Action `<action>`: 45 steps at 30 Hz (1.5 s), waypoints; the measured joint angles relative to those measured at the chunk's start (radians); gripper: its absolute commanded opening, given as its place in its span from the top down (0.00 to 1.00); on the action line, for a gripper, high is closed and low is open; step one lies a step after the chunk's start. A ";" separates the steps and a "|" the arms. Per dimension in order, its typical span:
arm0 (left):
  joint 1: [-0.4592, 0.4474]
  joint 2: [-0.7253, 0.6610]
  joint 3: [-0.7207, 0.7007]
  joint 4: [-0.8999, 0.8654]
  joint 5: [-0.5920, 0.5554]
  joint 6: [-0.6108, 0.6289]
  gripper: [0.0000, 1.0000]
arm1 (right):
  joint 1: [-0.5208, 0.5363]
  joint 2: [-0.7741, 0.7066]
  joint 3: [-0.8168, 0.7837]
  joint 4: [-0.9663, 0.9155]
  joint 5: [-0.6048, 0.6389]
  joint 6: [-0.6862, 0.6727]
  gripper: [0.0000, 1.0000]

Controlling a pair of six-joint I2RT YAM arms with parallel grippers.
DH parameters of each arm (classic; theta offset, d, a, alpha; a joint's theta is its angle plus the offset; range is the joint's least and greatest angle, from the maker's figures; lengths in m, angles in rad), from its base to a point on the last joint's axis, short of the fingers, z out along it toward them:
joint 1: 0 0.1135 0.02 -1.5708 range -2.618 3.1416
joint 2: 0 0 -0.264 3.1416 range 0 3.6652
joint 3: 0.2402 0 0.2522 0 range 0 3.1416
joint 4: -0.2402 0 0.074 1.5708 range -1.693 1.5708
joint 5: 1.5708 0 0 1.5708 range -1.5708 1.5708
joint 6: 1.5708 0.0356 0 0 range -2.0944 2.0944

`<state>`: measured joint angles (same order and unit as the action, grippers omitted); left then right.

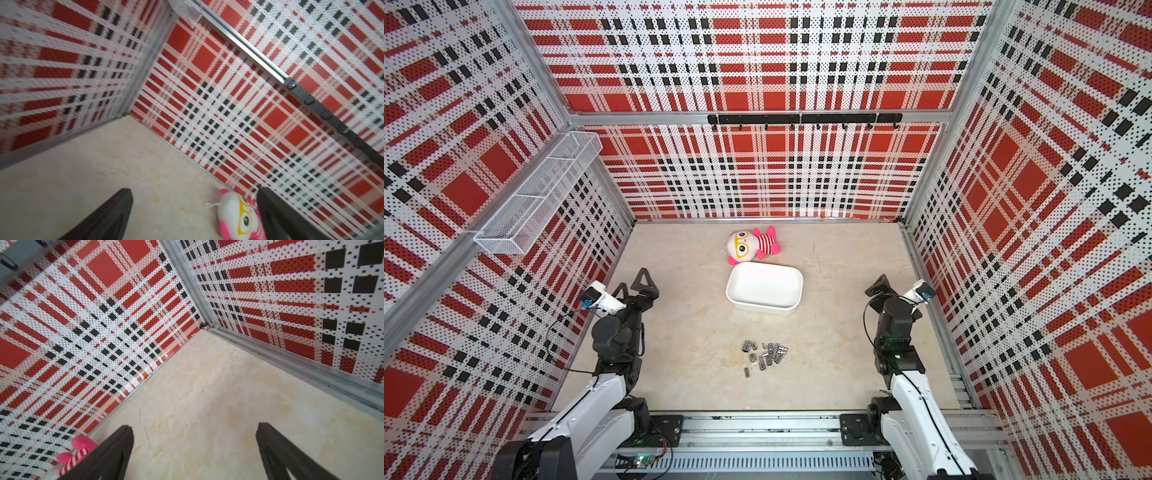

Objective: Put the socket on the desktop into the storage box
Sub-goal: Pick up the socket head from the center of the board.

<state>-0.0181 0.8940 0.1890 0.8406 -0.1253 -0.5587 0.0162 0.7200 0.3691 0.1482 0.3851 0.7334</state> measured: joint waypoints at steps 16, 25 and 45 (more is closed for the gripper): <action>-0.896 0.326 0.536 -0.556 -0.414 0.243 0.20 | 0.024 -0.121 0.076 -0.256 -0.528 -0.036 0.00; -1.068 0.367 0.425 -0.786 -0.504 0.071 0.19 | 0.067 -0.074 0.012 -0.244 -0.565 -0.060 0.00; -0.980 0.461 0.398 -0.828 -0.381 -0.006 0.43 | 0.410 0.254 0.107 -0.207 -0.354 -0.187 0.00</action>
<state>-0.9981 1.3548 0.5869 0.0124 -0.5068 -0.5648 0.4263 0.9741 0.4759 -0.0586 0.0307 0.5461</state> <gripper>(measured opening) 0.570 0.999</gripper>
